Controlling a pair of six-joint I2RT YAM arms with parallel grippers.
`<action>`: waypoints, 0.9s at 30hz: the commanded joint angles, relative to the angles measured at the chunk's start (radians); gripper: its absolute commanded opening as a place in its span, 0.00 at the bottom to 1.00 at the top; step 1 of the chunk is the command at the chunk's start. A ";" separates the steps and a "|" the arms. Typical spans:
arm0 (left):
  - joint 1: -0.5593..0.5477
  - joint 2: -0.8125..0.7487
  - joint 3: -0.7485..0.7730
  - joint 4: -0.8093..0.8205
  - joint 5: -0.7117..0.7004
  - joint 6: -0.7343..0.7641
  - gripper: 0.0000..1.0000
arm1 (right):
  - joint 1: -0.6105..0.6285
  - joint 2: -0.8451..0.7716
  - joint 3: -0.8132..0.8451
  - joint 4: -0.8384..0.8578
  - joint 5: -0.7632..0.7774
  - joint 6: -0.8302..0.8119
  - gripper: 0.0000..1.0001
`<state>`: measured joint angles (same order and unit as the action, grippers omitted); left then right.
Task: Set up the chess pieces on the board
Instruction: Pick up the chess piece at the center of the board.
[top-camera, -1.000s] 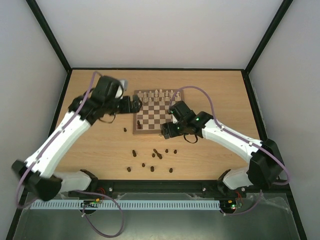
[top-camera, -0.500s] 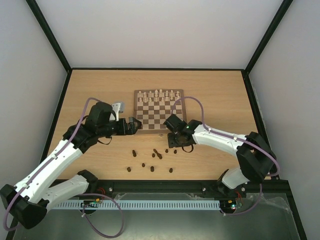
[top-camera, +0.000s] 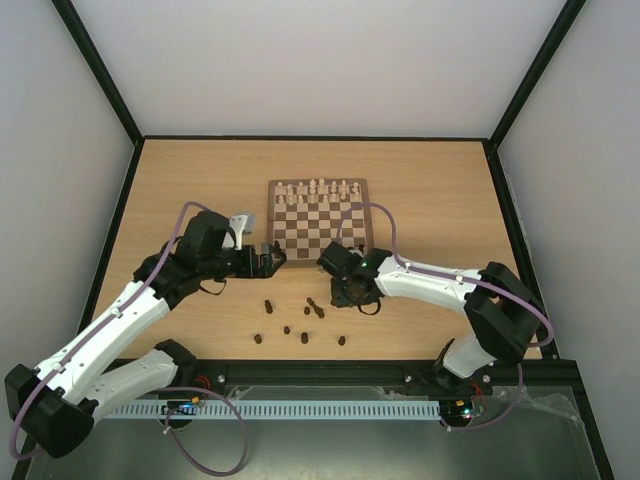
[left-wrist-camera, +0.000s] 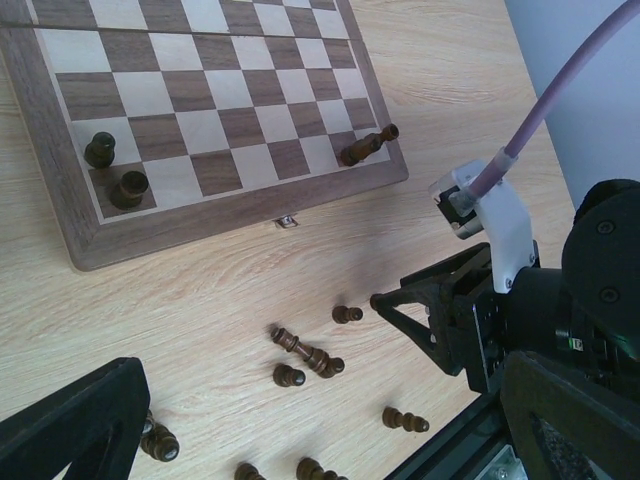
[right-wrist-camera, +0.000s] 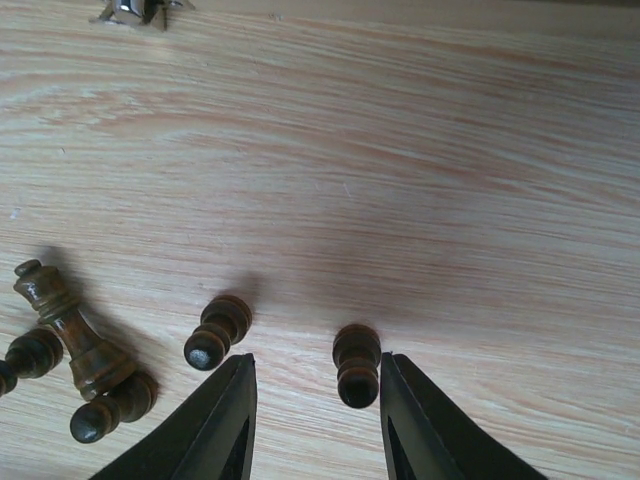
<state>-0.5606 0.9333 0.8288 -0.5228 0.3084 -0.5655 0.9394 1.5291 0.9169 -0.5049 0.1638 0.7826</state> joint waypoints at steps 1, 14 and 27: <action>-0.002 -0.009 -0.022 0.029 0.020 0.015 0.99 | 0.014 0.018 -0.007 -0.083 0.034 0.039 0.34; -0.002 0.012 -0.029 0.045 0.019 0.016 1.00 | 0.015 0.049 -0.052 -0.064 0.042 0.038 0.20; -0.001 -0.013 -0.028 0.037 0.009 0.014 1.00 | -0.045 -0.035 0.157 -0.199 0.144 -0.049 0.09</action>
<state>-0.5606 0.9432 0.8158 -0.4885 0.3141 -0.5602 0.9382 1.5471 0.9493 -0.5877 0.2394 0.7906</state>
